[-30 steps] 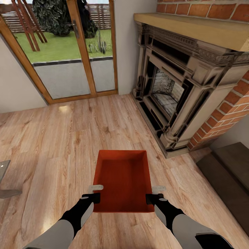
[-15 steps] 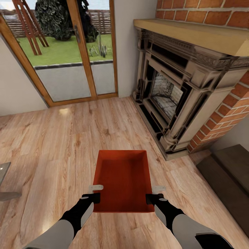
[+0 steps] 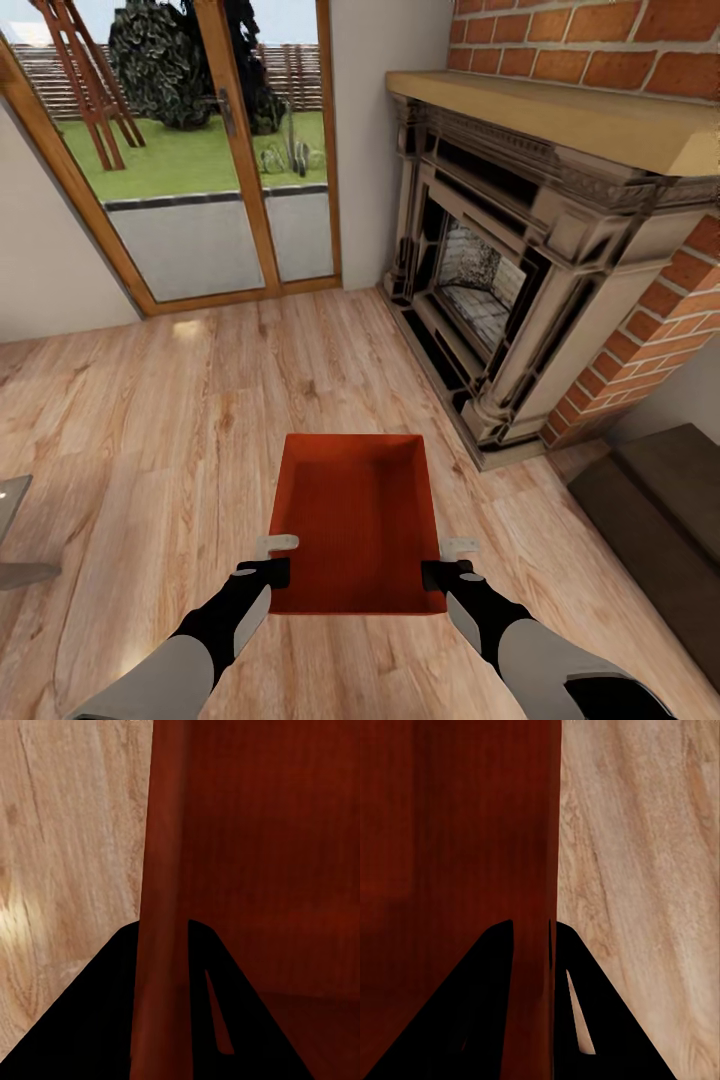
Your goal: Move the two storage containers from the living room to the garage. In the garage, place one container on the floor and stack the other container on top of it (either order is fine).
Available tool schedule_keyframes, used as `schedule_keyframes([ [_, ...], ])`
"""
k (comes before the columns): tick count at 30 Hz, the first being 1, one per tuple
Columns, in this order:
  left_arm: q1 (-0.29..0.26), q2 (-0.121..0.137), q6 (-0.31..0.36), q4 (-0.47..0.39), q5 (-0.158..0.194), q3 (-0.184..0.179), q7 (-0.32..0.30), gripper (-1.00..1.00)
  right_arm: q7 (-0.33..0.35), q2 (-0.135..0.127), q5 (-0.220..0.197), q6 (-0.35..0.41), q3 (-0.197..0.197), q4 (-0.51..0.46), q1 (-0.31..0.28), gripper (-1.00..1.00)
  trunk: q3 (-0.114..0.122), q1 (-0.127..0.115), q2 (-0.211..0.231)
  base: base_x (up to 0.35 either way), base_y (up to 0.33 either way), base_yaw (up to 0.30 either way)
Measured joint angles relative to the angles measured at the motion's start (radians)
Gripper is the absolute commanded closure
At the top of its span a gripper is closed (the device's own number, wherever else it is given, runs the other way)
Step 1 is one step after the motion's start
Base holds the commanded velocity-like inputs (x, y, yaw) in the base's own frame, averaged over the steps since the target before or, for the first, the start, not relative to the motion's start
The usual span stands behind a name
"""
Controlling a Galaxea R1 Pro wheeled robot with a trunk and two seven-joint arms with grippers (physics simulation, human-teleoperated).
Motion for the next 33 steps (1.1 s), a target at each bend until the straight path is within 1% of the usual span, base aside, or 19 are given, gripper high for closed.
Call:
schedule_keyframes([
  [33, 0.000, 0.000, 0.000, 0.001, 0.002, 0.000, 0.000, 1.00, 0.000, 0.000, 0.001, 0.002, 0.000, -0.001, 0.000, 1.00, 0.053, 0.000, 0.000, 0.000, 0.000, 0.000],
])
